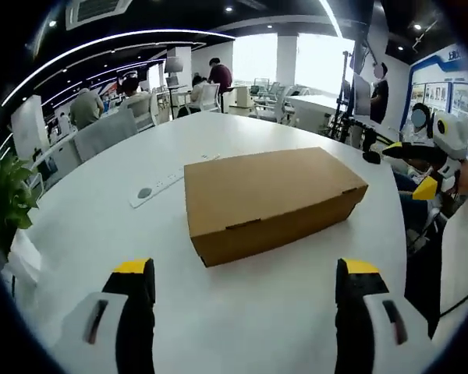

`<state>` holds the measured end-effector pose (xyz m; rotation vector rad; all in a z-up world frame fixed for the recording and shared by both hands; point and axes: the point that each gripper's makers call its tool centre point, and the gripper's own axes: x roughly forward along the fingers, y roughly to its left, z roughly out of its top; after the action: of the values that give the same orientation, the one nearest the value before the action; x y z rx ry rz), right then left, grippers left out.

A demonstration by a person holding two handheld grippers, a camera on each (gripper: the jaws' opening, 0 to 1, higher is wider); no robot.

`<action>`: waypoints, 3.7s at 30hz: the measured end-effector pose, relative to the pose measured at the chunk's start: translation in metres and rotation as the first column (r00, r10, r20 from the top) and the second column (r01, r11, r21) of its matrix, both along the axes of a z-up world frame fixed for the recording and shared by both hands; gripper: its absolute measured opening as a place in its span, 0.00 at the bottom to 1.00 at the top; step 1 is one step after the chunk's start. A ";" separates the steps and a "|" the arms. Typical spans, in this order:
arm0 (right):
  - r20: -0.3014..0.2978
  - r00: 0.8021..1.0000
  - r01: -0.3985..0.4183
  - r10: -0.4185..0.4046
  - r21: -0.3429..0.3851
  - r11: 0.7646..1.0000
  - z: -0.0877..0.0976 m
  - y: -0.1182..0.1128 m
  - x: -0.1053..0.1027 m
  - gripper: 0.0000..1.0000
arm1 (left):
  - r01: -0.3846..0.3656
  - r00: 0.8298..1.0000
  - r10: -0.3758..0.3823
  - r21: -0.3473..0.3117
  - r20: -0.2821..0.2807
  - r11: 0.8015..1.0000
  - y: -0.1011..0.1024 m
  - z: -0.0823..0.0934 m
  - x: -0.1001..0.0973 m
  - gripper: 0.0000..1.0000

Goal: Operate the shoe box by opening the lid, removing the specified soft item, and placing it in the target area until the item is outside and the box remains undamaged.

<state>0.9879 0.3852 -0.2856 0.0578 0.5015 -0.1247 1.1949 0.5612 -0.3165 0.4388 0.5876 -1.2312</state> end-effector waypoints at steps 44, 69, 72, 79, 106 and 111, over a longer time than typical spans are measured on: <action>-0.125 0.992 -0.012 -0.001 -0.103 0.995 -0.036 0.000 -0.007 0.68 | 0.011 1.000 -0.009 0.106 -0.015 0.994 0.000 -0.033 -0.004 0.99; -0.092 0.995 0.015 -0.028 -0.134 0.991 -0.036 -0.017 0.004 0.49 | 0.009 1.000 -0.009 0.171 0.001 0.985 -0.014 -0.035 0.018 0.96; -0.114 0.993 -0.002 -0.011 -0.115 0.993 -0.041 -0.016 0.008 0.50 | -0.036 0.998 0.047 0.211 -0.050 0.977 -0.002 -0.040 0.016 0.96; -0.115 0.993 -0.011 0.002 -0.073 0.997 -0.048 -0.010 0.007 0.59 | -0.022 0.999 0.027 0.212 -0.022 0.977 0.011 -0.039 0.023 0.99; -0.140 0.990 -0.019 0.010 -0.068 0.998 -0.053 -0.010 0.020 0.88 | 0.032 0.997 -0.015 0.230 -0.078 0.973 -0.005 -0.050 0.034 0.99; -0.141 0.990 -0.022 0.018 -0.027 0.999 -0.057 -0.015 0.025 0.96 | 0.071 0.996 -0.055 0.246 -0.070 0.967 -0.010 -0.050 0.026 0.99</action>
<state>1.0133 0.3701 -0.3426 0.0160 0.6405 -0.1171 1.2205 0.5514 -0.3670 0.6350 0.7910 -1.2403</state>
